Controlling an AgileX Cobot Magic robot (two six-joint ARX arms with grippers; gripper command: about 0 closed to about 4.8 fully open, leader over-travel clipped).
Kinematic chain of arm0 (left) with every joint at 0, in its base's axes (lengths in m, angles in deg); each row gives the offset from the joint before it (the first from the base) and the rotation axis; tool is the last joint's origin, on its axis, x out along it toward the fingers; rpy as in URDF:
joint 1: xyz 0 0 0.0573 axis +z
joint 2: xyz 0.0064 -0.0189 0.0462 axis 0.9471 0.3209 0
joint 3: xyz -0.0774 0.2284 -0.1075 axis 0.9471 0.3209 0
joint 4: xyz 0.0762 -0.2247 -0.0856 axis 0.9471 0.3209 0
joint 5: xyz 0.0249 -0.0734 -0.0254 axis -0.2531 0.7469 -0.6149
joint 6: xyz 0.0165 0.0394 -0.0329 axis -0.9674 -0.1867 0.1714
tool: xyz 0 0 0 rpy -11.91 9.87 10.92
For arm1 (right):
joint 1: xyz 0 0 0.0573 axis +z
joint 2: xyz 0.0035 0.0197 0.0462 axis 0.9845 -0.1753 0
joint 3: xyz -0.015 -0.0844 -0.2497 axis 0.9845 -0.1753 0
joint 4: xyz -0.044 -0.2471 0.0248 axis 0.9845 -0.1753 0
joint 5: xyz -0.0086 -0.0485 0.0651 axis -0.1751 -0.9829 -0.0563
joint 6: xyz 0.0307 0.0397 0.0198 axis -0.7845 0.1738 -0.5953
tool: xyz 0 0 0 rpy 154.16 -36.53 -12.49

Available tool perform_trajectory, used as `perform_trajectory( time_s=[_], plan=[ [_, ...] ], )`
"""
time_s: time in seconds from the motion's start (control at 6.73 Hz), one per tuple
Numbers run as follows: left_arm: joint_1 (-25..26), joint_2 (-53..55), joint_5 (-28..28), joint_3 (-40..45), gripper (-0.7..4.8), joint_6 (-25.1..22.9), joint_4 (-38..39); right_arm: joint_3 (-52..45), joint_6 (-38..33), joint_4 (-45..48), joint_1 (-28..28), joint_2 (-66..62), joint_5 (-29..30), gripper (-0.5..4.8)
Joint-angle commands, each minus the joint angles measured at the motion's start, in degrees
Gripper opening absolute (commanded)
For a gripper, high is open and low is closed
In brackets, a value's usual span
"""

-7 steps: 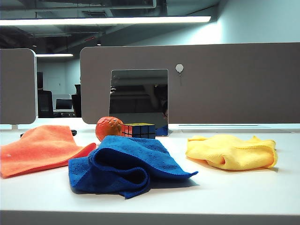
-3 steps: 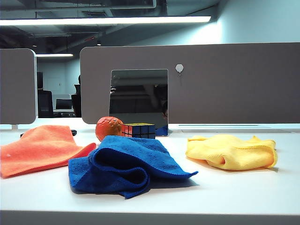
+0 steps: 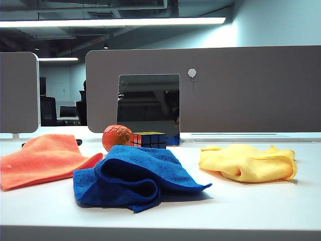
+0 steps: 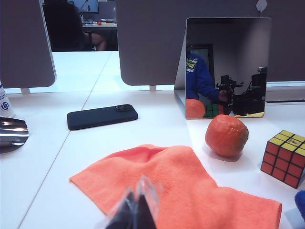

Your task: Pick up a rag that is the same color as the top surface of the Rubik's Cube and cover the cube with it.

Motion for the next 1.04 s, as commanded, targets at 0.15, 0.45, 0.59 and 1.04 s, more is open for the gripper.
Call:
perform_trajectory(
  time_s=[0.15, 0.45, 0.59, 1.04],
  plan=[
    [-0.04, -0.02, 0.09, -0.13, -0.05, 0.04, -0.72, 0.00, -0.04, 0.81, 0.00, 0.07, -0.11, -0.05],
    [-0.07, 0.00, 6.14, -1.20, -0.06, 1.49, -3.28, 1.07, -0.02, 3.98, 0.00, 0.07, 0.13, -0.05],
    [-0.07, 0.00, 6.56, -4.52, -0.06, 0.79, 0.76, 3.85, 0.74, 2.75, 0.00, 0.04, 0.13, -0.05],
    [-0.09, 0.57, 10.62, -17.73, -0.06, -0.66, 16.70, 19.85, 7.69, -13.81, 0.04, -5.81, 4.59, -0.05]
  ],
)
